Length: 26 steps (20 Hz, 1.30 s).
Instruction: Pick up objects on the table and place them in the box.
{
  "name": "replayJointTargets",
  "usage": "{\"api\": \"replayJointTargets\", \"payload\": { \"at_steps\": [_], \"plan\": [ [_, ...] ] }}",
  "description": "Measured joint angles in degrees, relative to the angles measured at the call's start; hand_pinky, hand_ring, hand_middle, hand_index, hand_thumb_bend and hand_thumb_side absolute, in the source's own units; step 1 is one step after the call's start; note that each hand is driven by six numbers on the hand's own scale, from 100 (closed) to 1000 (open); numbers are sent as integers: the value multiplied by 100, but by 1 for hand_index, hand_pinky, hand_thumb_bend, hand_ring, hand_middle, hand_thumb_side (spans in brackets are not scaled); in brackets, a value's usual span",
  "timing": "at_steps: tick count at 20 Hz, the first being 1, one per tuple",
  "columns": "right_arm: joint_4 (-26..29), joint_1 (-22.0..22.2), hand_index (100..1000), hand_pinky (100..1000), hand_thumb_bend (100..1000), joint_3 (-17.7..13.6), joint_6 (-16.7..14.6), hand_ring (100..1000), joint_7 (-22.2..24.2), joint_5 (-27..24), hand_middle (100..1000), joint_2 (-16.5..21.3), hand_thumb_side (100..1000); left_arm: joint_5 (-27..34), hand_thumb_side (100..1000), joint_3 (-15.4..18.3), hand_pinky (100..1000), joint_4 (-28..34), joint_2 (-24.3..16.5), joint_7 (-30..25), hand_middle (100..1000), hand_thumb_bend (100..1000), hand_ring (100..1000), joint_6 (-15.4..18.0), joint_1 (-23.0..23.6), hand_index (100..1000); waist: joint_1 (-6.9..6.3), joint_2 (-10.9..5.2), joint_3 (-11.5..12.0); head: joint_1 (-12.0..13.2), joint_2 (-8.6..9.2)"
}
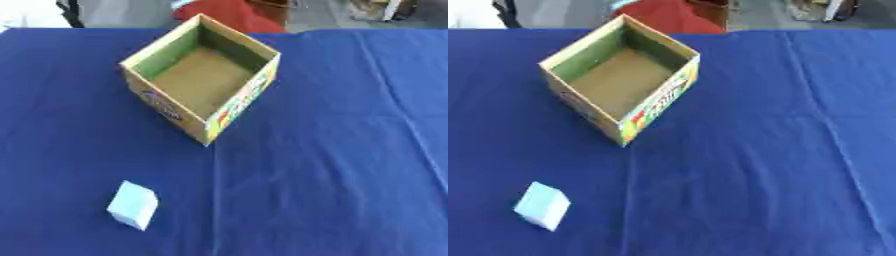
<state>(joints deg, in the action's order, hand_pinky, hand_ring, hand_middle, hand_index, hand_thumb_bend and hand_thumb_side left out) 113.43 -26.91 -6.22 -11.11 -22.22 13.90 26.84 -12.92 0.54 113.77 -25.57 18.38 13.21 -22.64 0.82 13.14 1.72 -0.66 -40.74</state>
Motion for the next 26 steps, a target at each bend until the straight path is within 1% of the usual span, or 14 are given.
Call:
{"api": "replayJointTargets", "payload": {
  "at_steps": [4,7,8,11,14,18,21,22,24,26],
  "plan": [
    [0,15,796,706,100,-8,0,751,1,0,846,0,1000,-44,850,-1,714,0,-62,-31,767,154,757,-29,38,879,-7,-8,-9,0,0],
    [0,22,796,706,100,-8,1,751,3,0,846,0,1000,-177,849,-44,707,0,-409,-147,768,139,751,-139,137,877,-38,-28,-10,-2,-5],
    [0,25,797,706,100,-8,2,751,4,0,847,1,1000,-237,872,-89,702,0,-576,-207,768,132,744,-192,174,878,-50,-47,-10,-3,-20],
    [0,25,797,707,100,-8,2,752,6,0,846,4,1000,-386,891,-325,706,0,-1226,-544,769,122,743,-359,297,876,-73,-77,-16,-3,-47],
    [0,26,797,707,100,-7,0,752,10,0,846,18,1000,-429,898,-590,712,0,-1935,-974,769,122,745,-523,360,873,-73,-84,-26,-5,-48],
    [0,26,797,707,100,16,-6,752,37,0,846,20,1000,-446,905,-884,726,0,-2744,-1426,781,132,758,-681,467,872,-79,-109,-27,-16,-49],
    [0,26,797,708,100,28,2,752,56,0,845,24,1000,-461,894,-1071,731,1,-3196,-1685,785,157,763,-696,583,873,-102,-119,-27,-47,-53],
    [0,26,797,708,100,29,3,752,58,0,845,26,1000,-461,886,-1132,733,1,-3325,-1763,789,180,767,-695,625,876,-114,-126,-27,-55,-64],
    [0,26,797,708,100,30,4,752,61,0,846,37,1000,-460,866,-1241,738,3,-3552,-1941,793,219,773,-691,722,879,-135,-148,-33,-74,-80],
    [0,31,797,708,100,30,8,752,65,0,846,57,1000,-475,852,-1321,743,4,-3731,-2148,797,239,779,-675,804,879,-147,-153,-35,-88,-92]
  ]
}}
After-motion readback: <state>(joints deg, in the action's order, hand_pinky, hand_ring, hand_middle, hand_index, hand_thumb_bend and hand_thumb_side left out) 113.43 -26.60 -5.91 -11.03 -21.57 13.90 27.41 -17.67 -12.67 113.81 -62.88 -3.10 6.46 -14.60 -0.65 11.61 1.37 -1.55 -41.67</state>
